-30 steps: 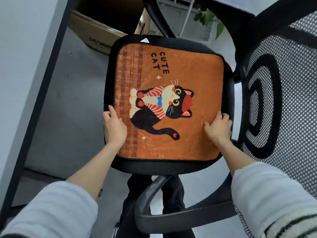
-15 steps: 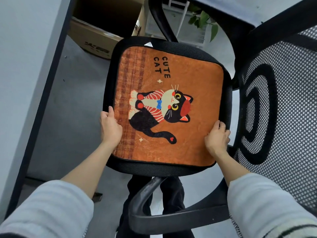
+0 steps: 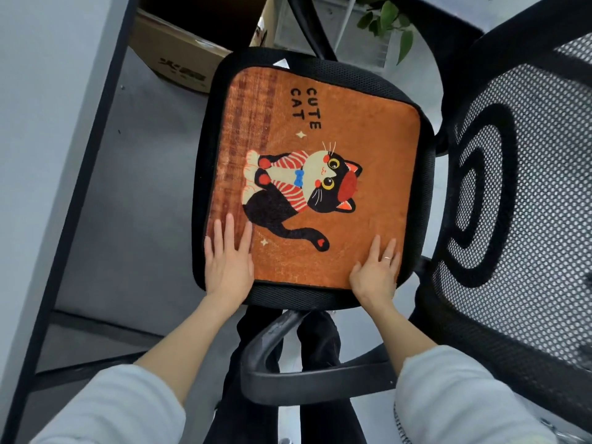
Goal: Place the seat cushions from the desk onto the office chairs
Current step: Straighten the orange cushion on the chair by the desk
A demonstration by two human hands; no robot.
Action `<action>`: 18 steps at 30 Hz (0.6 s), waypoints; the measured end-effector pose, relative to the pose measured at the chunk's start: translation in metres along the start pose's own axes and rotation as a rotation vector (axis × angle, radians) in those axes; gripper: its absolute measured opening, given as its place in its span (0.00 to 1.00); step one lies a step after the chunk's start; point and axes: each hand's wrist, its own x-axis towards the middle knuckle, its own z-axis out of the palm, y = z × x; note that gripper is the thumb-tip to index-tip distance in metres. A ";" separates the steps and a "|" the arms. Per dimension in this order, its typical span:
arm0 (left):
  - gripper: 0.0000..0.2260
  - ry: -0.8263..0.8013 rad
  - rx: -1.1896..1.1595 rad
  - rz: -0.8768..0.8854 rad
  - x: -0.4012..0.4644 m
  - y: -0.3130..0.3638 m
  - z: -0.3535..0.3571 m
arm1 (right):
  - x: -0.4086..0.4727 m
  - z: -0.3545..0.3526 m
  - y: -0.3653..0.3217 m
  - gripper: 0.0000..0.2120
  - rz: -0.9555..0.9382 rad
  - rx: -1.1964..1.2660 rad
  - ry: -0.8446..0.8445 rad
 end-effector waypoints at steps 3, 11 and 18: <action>0.29 -0.080 0.003 0.012 -0.019 -0.002 -0.001 | -0.018 0.000 0.006 0.34 0.040 0.049 -0.091; 0.18 -0.430 -0.280 -0.192 -0.081 -0.003 -0.028 | -0.060 -0.022 -0.008 0.17 -0.171 0.002 -0.394; 0.16 -0.114 -0.581 -0.400 -0.203 0.010 -0.056 | -0.150 -0.072 -0.038 0.17 -0.666 -0.149 -0.350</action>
